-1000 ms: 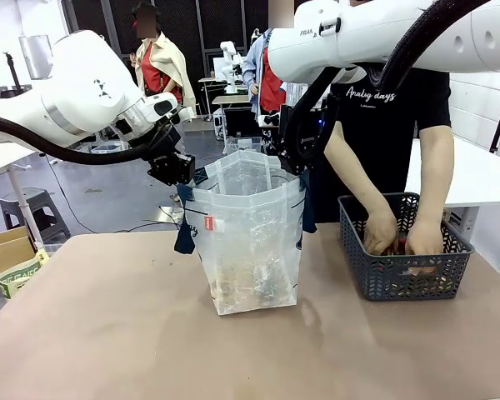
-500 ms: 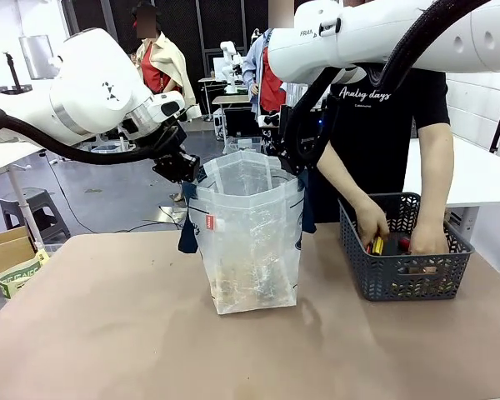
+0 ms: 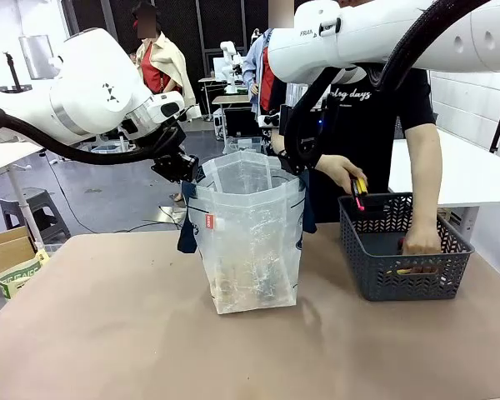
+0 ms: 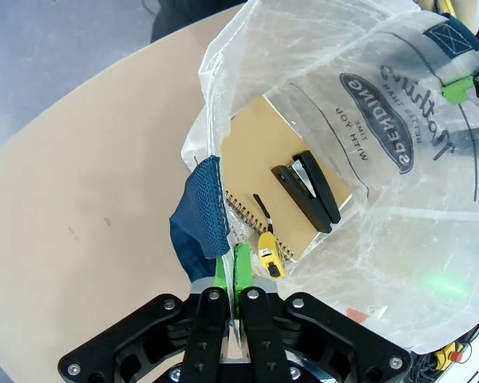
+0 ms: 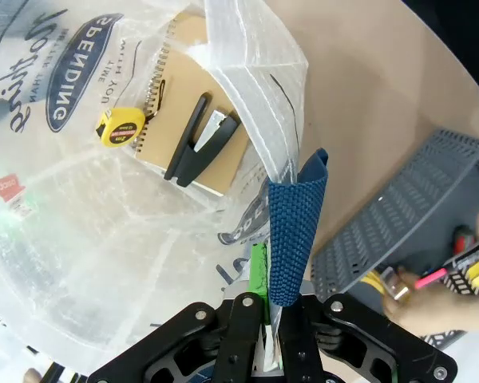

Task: Transfer purchased items from the store into the shopping bag.
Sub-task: Move the Reusable shopping bag to the right side of the table.

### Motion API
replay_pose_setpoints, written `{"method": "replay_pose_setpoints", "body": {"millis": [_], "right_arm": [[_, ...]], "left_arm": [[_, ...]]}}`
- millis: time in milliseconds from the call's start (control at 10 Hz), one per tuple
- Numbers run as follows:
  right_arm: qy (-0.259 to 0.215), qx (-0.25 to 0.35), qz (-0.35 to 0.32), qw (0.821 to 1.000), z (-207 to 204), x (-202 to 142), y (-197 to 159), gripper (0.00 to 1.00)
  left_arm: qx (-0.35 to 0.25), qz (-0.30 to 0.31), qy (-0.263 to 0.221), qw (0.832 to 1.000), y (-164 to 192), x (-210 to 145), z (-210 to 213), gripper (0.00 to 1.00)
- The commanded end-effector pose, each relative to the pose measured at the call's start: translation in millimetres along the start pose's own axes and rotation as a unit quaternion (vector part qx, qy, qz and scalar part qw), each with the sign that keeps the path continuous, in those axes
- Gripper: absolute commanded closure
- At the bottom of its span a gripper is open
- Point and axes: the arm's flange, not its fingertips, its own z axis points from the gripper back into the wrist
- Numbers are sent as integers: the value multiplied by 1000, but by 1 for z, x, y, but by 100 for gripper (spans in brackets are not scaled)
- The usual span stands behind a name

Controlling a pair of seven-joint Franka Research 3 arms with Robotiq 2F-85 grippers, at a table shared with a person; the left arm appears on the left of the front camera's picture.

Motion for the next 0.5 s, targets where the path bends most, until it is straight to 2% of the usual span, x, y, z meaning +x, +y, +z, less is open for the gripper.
{"method": "replay_pose_setpoints", "body": {"millis": [0, 400], "right_arm": [[-2, -1, -1, 1000, 1, 0, -1, 100], [-2, -1, -1, 1000, 1, 0, -1, 100]], "left_arm": [[0, -6, -5, 1000, 3, -1, 0, 100], [0, 0, 0, 1000, 0, 0, 0, 100]]}}
